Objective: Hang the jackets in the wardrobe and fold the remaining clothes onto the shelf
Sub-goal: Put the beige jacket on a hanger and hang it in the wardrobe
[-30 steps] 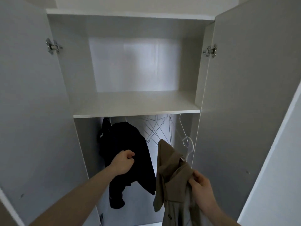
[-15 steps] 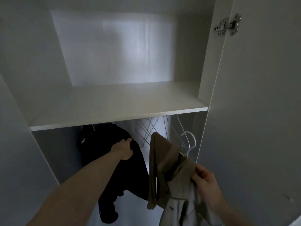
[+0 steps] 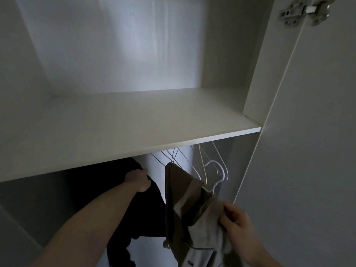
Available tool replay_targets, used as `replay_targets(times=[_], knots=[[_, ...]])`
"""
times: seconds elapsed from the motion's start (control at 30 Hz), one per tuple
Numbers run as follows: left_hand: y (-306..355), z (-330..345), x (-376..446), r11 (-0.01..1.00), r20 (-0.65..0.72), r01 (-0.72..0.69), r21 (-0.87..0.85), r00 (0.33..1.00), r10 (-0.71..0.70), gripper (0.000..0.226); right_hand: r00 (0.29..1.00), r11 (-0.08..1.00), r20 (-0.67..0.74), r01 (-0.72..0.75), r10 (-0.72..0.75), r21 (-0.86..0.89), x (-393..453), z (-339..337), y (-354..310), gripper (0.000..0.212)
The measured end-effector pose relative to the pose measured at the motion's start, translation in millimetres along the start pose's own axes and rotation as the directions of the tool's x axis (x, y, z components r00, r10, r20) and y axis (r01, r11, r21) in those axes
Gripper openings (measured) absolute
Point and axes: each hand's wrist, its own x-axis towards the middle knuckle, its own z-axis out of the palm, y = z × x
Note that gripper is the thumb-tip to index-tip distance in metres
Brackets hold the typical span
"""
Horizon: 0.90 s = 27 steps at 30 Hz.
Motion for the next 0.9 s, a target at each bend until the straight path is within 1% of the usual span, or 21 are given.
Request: replay_targets(times=[0.07, 0.17, 0.2, 0.27, 0.33, 0.43, 0.53, 0.8, 0.9], knots=[[-11.5, 4.2, -8.3, 0.997, -0.010, 0.017, -0.071, 1.000, -0.018, 0.055, 1.000, 1.000, 0.016, -0.010, 0.011, -0.004, 1.9, 11.2, 3.4, 0.054], [-27.3, 8.9, -25.2, 0.980, 0.006, 0.088, -0.180, 0.996, -0.089, 0.056, 0.995, 0.999, 0.093, -0.018, 0.023, -0.048, 7.4, 35.3, 3.6, 0.048], [-32.9, 8.9, -29.6, 0.974, 0.010, 0.105, -0.200, 0.994, -0.105, 0.052, 0.994, 0.998, 0.101, -0.028, 0.034, -0.061, 10.4, 45.0, 4.1, 0.046], [-46.7, 9.2, -36.7, 0.967, 0.017, 0.129, -0.221, 0.992, -0.129, 0.034, 0.994, 0.994, 0.085, -0.057, 0.066, -0.097, 19.1, 64.4, 5.2, 0.044], [-61.3, 9.1, -45.8, 0.956, 0.007, 0.165, -0.243, 0.986, -0.168, 0.020, 0.991, 0.986, 0.099, -0.075, 0.091, -0.151, 30.0, 84.9, 6.0, 0.040], [-75.9, 10.1, -60.3, 0.939, -0.025, 0.192, -0.284, 0.978, -0.207, 0.012, 0.986, 0.971, 0.113, -0.099, 0.126, -0.219, 45.5, 119.3, 7.6, 0.033], [-82.6, 11.0, -65.4, 0.934, -0.049, 0.185, -0.304, 0.977, -0.209, 0.011, 0.980, 0.959, 0.098, -0.144, 0.172, -0.244, 63.5, 155.3, 16.3, 0.029], [-94.8, 9.9, -54.1, 0.912, 0.016, 0.239, -0.334, 0.969, -0.248, 0.019, 0.969, 0.944, 0.012, -0.236, 0.246, -0.229, 127.7, 232.0, 35.9, 0.024], [-99.5, 12.5, -49.0, 0.906, 0.027, 0.228, -0.358, 0.972, -0.234, 0.013, 0.974, 0.940, -0.002, -0.217, 0.225, -0.263, 158.0, 250.1, 39.9, 0.022]])
